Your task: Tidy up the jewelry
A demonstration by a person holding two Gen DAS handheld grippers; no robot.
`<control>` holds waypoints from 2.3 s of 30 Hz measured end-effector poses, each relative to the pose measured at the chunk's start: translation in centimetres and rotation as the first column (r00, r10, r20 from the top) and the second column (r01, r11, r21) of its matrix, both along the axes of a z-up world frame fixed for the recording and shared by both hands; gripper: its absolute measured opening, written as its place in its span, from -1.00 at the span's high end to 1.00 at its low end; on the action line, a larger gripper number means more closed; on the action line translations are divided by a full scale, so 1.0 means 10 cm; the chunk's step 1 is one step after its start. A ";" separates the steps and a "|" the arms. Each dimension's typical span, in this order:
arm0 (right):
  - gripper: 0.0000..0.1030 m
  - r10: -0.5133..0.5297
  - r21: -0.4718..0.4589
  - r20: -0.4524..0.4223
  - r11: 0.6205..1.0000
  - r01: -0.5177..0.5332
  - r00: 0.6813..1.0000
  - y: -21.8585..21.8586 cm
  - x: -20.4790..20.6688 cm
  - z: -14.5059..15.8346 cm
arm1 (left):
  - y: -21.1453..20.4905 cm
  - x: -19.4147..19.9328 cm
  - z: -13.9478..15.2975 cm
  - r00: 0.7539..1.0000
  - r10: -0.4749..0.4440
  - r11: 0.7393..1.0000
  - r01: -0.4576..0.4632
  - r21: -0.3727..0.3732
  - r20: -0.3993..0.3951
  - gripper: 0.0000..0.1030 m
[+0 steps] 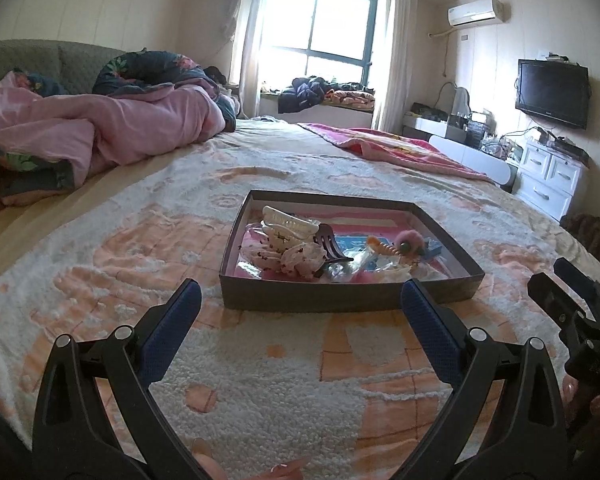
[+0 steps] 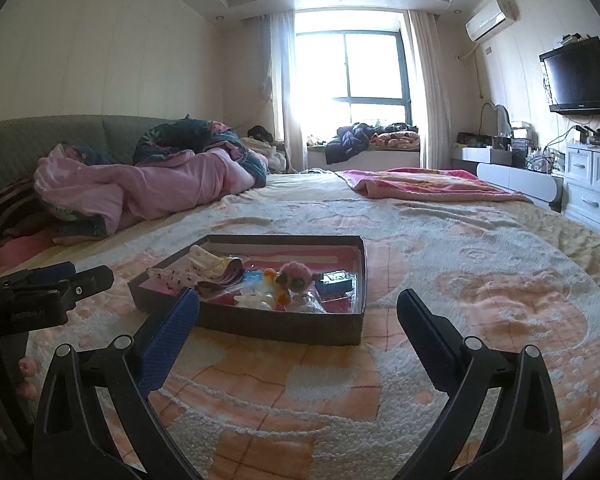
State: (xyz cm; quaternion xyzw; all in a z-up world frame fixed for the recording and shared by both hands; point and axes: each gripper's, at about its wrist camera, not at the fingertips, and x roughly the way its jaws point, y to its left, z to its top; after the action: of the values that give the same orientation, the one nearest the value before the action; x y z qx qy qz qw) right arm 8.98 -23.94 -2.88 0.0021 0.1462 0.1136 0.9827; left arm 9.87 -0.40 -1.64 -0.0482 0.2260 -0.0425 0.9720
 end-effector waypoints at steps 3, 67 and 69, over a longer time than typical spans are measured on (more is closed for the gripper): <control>-0.87 0.001 0.001 0.000 1.000 -0.001 1.000 0.00 0.00 0.00 | 0.01 0.00 0.00 1.000 0.001 1.000 -0.001 -0.001 0.001 -0.78; -0.87 0.011 -0.005 -0.012 1.000 -0.011 1.000 0.06 0.00 -0.01 | 0.01 0.00 0.02 1.000 0.004 1.000 -0.004 0.001 0.001 -0.78; -0.87 0.013 -0.005 -0.012 1.000 -0.013 1.000 0.06 0.00 -0.01 | 0.02 0.00 0.02 1.000 0.005 1.000 -0.005 0.002 0.000 -0.78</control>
State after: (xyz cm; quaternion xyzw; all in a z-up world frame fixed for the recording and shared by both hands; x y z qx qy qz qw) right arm 9.00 -23.39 -2.95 -0.0006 0.1526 0.1196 0.9810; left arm 9.90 -0.21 -1.44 -0.0477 0.2260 -0.0400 0.9721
